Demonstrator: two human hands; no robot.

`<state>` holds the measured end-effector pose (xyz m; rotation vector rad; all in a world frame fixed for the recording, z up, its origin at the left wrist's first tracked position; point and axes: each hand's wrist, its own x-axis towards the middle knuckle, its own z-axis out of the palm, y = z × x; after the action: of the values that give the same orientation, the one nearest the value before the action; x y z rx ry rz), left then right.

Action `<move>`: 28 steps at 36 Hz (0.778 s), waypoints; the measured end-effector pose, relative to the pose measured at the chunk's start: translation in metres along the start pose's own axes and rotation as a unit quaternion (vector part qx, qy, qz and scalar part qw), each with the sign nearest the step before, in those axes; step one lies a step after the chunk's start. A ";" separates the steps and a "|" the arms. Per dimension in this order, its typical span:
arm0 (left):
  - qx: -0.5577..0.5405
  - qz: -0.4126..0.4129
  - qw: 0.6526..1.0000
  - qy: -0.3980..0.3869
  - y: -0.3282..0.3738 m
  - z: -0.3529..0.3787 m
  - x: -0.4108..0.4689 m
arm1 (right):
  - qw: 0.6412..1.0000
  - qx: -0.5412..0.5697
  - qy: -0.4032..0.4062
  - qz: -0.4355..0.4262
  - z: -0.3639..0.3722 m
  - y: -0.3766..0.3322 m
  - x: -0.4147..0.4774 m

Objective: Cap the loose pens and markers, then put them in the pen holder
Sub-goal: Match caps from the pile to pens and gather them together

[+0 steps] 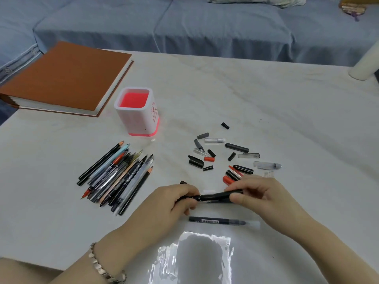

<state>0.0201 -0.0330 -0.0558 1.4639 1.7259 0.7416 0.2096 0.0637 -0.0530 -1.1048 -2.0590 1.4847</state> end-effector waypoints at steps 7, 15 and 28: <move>0.029 -0.072 0.984 0.158 -0.029 -0.022 0.008 | 0.990 -0.113 0.084 0.022 0.007 0.024 0.019; 0.017 -0.087 0.980 0.178 -0.033 -0.031 -0.003 | 0.972 -0.233 -0.007 0.015 0.037 0.021 0.055; 0.056 -0.041 0.987 0.146 -0.026 -0.016 0.017 | 0.939 -0.309 0.127 0.086 -0.026 0.042 0.056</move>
<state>-0.0092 -0.0204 -0.0713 1.4021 2.0654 0.8616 0.2089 0.1287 -0.0893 -1.6397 -2.3394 0.6941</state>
